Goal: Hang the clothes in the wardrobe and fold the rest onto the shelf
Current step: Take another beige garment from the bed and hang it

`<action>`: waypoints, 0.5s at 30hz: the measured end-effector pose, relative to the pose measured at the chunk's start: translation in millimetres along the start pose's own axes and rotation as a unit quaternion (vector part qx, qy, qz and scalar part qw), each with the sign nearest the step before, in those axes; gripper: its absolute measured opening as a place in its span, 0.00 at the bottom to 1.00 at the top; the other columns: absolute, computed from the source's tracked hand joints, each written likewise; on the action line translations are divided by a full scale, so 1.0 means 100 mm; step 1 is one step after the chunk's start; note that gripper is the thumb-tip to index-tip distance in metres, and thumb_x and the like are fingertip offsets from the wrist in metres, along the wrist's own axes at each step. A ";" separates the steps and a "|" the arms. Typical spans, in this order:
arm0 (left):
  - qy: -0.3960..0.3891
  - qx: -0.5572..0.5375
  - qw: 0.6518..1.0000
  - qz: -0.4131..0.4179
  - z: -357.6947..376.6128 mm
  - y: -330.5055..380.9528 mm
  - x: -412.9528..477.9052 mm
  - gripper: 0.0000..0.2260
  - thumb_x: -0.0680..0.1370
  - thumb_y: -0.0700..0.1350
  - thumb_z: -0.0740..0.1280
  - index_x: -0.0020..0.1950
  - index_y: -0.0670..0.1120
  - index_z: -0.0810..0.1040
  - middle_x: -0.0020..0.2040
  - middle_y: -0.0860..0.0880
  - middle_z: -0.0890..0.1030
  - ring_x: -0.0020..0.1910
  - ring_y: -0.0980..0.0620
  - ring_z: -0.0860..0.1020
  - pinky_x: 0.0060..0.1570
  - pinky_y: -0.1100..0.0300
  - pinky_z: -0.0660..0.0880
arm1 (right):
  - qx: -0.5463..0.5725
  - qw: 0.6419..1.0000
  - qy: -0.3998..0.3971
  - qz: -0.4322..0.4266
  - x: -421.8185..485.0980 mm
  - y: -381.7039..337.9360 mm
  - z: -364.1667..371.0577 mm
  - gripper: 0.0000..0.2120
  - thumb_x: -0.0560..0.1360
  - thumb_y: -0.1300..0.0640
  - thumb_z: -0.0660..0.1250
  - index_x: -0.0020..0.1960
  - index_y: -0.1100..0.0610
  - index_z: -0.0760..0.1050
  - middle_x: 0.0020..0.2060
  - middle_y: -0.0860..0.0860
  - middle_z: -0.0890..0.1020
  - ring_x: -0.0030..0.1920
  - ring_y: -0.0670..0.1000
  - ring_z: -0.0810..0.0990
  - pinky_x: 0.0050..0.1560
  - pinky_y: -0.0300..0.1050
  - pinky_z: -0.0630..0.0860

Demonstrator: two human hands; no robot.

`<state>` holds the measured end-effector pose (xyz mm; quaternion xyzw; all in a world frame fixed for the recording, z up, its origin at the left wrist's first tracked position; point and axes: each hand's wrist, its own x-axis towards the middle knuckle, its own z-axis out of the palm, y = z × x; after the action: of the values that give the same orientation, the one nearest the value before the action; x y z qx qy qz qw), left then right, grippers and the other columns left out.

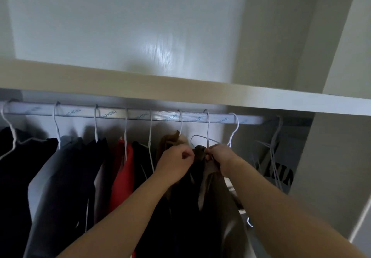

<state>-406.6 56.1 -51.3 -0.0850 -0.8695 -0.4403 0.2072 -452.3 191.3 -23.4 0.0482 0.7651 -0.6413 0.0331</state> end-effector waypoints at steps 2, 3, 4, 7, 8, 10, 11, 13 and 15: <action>0.003 -0.007 1.000 -0.004 0.03 -0.06 -0.01 0.12 0.74 0.44 0.66 0.34 0.58 0.74 0.35 0.63 0.76 0.37 0.66 0.73 0.35 0.77 0.67 | 0.004 1.000 0.006 0.003 0.06 0.08 0.05 0.12 0.77 0.70 0.58 0.35 0.63 0.71 0.26 0.57 0.71 0.28 0.52 0.69 0.32 0.44 0.68; 0.005 -0.009 1.000 -0.008 0.04 -0.08 -0.02 0.12 0.74 0.44 0.67 0.34 0.58 0.74 0.35 0.63 0.76 0.37 0.67 0.74 0.36 0.78 0.66 | 0.012 1.000 0.009 0.004 0.09 0.10 0.06 0.13 0.76 0.70 0.58 0.34 0.62 0.71 0.24 0.56 0.71 0.27 0.51 0.69 0.32 0.44 0.68; 0.007 -0.013 1.000 -0.013 0.04 -0.10 -0.04 0.12 0.74 0.44 0.67 0.33 0.59 0.74 0.35 0.63 0.76 0.38 0.67 0.74 0.36 0.79 0.66 | 0.018 1.000 0.014 0.006 0.10 0.11 0.07 0.13 0.76 0.70 0.58 0.34 0.62 0.71 0.21 0.55 0.72 0.25 0.51 0.70 0.32 0.44 0.69; 0.009 -0.026 0.999 -0.024 0.07 -0.12 -0.07 0.13 0.73 0.43 0.67 0.33 0.59 0.74 0.35 0.62 0.77 0.38 0.67 0.74 0.36 0.80 0.66 | 0.019 0.999 0.026 -0.004 0.08 0.16 0.04 0.11 0.74 0.73 0.58 0.37 0.63 0.73 0.23 0.55 0.74 0.28 0.51 0.71 0.32 0.43 0.70; 0.008 -0.027 0.999 -0.028 0.08 -0.12 -0.09 0.13 0.74 0.43 0.67 0.33 0.59 0.74 0.36 0.62 0.77 0.38 0.67 0.74 0.36 0.80 0.66 | 0.017 0.999 0.032 -0.006 0.05 0.18 0.03 0.10 0.74 0.73 0.57 0.40 0.63 0.74 0.27 0.56 0.74 0.30 0.52 0.72 0.34 0.45 0.72; 0.002 -0.032 0.999 -0.036 0.11 -0.10 -0.15 0.12 0.74 0.44 0.66 0.34 0.59 0.75 0.37 0.62 0.77 0.39 0.66 0.74 0.35 0.78 0.66 | 0.004 0.998 0.061 -0.016 -0.01 0.23 0.00 0.10 0.73 0.72 0.58 0.41 0.62 0.75 0.31 0.57 0.75 0.35 0.55 0.75 0.44 0.51 0.77; 0.001 -0.033 0.999 -0.041 0.13 -0.08 -0.18 0.12 0.74 0.44 0.66 0.34 0.59 0.75 0.37 0.62 0.77 0.39 0.66 0.74 0.34 0.77 0.66 | 0.000 0.997 0.073 -0.023 -0.06 0.24 -0.03 0.09 0.73 0.71 0.59 0.40 0.62 0.75 0.34 0.58 0.76 0.39 0.56 0.76 0.49 0.53 0.77; 0.005 -0.037 0.998 -0.050 0.15 -0.02 -0.27 0.11 0.75 0.44 0.65 0.35 0.59 0.75 0.37 0.62 0.77 0.39 0.67 0.73 0.34 0.75 0.65 | 0.018 0.996 0.083 -0.031 -0.19 0.26 -0.09 0.07 0.73 0.69 0.60 0.40 0.61 0.74 0.37 0.58 0.77 0.40 0.56 0.76 0.43 0.51 0.78; 0.015 -0.038 0.998 -0.053 0.18 0.07 -0.38 0.11 0.75 0.44 0.65 0.36 0.59 0.75 0.38 0.62 0.76 0.40 0.66 0.73 0.35 0.73 0.64 | 0.060 0.993 0.091 -0.040 -0.37 0.27 -0.16 0.06 0.73 0.66 0.60 0.39 0.58 0.72 0.33 0.54 0.75 0.33 0.52 0.73 0.29 0.40 0.71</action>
<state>-375.3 76.1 -72.3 -0.0400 -0.8519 -0.4851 0.1932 -412.7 210.4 -43.4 0.0775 0.7267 -0.6794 -0.0655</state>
